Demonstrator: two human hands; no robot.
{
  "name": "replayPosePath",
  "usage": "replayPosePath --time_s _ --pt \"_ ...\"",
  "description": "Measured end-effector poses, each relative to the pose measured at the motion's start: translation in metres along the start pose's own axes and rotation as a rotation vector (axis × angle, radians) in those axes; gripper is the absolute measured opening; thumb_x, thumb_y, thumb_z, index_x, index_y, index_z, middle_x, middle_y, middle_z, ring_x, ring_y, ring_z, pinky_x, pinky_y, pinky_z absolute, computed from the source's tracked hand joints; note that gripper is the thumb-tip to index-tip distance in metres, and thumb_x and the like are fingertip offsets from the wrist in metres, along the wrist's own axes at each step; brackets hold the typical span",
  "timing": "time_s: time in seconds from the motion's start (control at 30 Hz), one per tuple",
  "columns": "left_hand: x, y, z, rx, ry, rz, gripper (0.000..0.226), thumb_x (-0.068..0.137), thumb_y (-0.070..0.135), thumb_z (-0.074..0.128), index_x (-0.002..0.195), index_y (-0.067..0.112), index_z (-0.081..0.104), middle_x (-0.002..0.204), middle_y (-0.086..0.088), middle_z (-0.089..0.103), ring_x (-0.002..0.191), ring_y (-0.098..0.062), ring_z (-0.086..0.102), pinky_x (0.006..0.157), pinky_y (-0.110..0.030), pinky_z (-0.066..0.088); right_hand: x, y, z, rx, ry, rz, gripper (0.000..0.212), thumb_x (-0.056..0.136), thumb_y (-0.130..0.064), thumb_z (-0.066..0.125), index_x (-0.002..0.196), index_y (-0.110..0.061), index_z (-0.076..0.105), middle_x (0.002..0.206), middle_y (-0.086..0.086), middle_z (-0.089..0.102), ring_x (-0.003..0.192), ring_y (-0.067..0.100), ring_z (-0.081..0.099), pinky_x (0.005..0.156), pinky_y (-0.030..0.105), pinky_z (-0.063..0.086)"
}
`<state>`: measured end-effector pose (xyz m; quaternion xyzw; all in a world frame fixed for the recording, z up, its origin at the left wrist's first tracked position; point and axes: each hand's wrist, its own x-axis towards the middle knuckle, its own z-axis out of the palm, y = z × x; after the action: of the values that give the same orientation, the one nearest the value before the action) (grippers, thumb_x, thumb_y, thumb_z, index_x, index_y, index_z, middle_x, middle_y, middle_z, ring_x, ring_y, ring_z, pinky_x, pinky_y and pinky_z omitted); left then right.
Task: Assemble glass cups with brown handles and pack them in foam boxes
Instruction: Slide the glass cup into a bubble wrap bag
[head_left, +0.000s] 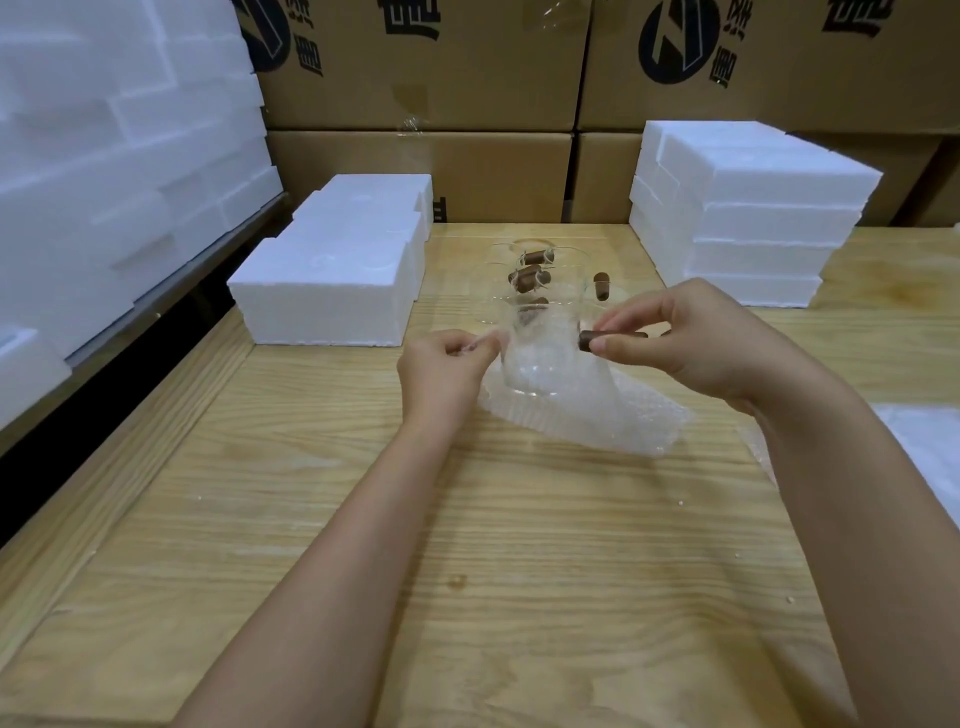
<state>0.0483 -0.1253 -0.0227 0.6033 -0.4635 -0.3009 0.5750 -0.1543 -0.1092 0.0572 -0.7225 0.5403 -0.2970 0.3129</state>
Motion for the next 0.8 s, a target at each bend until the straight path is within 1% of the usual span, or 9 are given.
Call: replayPosePath --time_s 0.13,0.23,0.3,0.43,0.53,0.63,0.67,0.73,0.8 --pt "0.0 0.006 0.002 -0.051 -0.024 0.005 0.032 0.079 0.028 0.078 0.055 0.014 0.062 0.04 0.014 0.038 0.044 -0.007 0.035 0.055 -0.029 0.034 -0.003 -0.004 -0.004 -0.254 0.02 -0.073 0.01 0.079 -0.037 0.073 0.076 -0.028 0.07 0.112 -0.014 0.053 0.096 -0.004 0.048 0.074 0.017 0.033" --pt "-0.005 0.012 0.004 -0.078 -0.011 0.044 0.021 0.08 0.03 0.077 0.064 0.018 0.07 0.043 0.017 0.049 0.045 -0.003 0.043 0.056 -0.028 0.04 -0.006 -0.01 -0.006 -0.466 0.025 -0.129 0.011 0.084 -0.035 0.069 0.088 -0.025 0.072 0.136 -0.009 0.043 0.119 0.006 0.038 0.085 0.023 0.028" --pt "-0.009 0.015 0.005 -0.131 0.004 0.087 0.018 0.083 0.028 0.075 0.067 0.022 0.07 0.045 0.017 0.051 0.045 -0.002 0.044 0.054 -0.027 0.041 -0.009 -0.016 -0.005 -0.551 0.025 -0.157 0.013 0.086 -0.033 0.067 0.091 -0.022 0.072 0.144 -0.007 0.039 0.13 0.011 0.035 0.092 0.028 0.031" --pt "-0.015 0.025 0.002 -0.262 -0.006 0.175 0.017 0.085 0.022 0.073 0.069 0.027 0.071 0.048 0.014 0.048 0.047 -0.007 0.04 0.049 -0.024 0.037 -0.014 -0.023 -0.005 -0.68 -0.018 -0.181 0.011 0.087 -0.033 0.064 0.079 -0.025 0.065 0.15 -0.011 0.034 0.132 0.012 0.035 0.103 0.041 0.033" --pt "-0.02 0.031 0.003 -0.267 -0.088 0.267 0.021 0.083 0.017 0.074 0.069 0.031 0.073 0.058 0.009 0.062 0.055 -0.009 0.053 0.051 -0.024 0.045 -0.012 -0.02 -0.003 -0.734 0.02 -0.221 0.018 0.088 -0.032 0.061 0.084 -0.017 0.069 0.142 -0.011 0.044 0.12 0.015 0.047 0.095 0.036 0.036" --pt "-0.028 0.035 0.007 -0.315 -0.222 0.312 0.004 0.083 0.025 0.07 0.082 0.025 0.075 0.051 -0.006 0.055 0.041 -0.01 0.041 0.04 -0.016 0.034 -0.008 -0.018 0.0 -0.706 0.061 -0.239 0.018 0.087 -0.028 0.06 0.087 -0.012 0.068 0.11 -0.001 0.063 0.097 0.022 0.056 0.086 0.037 0.044" --pt "-0.027 0.034 0.007 -0.366 -0.235 0.326 0.013 0.085 0.03 0.064 0.091 0.023 0.073 0.051 -0.01 0.053 0.04 -0.012 0.039 0.039 -0.017 0.032 -0.007 -0.016 -0.001 -0.674 0.077 -0.245 0.017 0.087 -0.026 0.06 0.087 -0.011 0.068 0.102 0.0 0.064 0.092 0.022 0.057 0.084 0.038 0.046" --pt "-0.022 0.033 0.002 -0.492 -0.187 0.318 0.03 0.088 0.034 0.05 0.11 0.021 0.066 0.056 -0.001 0.052 0.047 -0.011 0.041 0.044 -0.018 0.033 -0.006 -0.012 -0.009 -0.557 0.127 -0.276 0.014 0.086 -0.021 0.064 0.088 -0.009 0.07 0.097 -0.002 0.065 0.09 0.018 0.057 0.082 0.03 0.046" --pt "-0.016 0.029 -0.002 -0.524 -0.07 0.24 0.036 0.087 0.034 0.048 0.121 0.023 0.056 0.078 0.004 0.057 0.065 -0.007 0.05 0.059 -0.019 0.04 -0.008 -0.006 -0.021 -0.422 0.138 -0.309 0.011 0.084 -0.019 0.067 0.089 -0.011 0.073 0.098 -0.009 0.066 0.091 0.008 0.058 0.078 0.013 0.042"
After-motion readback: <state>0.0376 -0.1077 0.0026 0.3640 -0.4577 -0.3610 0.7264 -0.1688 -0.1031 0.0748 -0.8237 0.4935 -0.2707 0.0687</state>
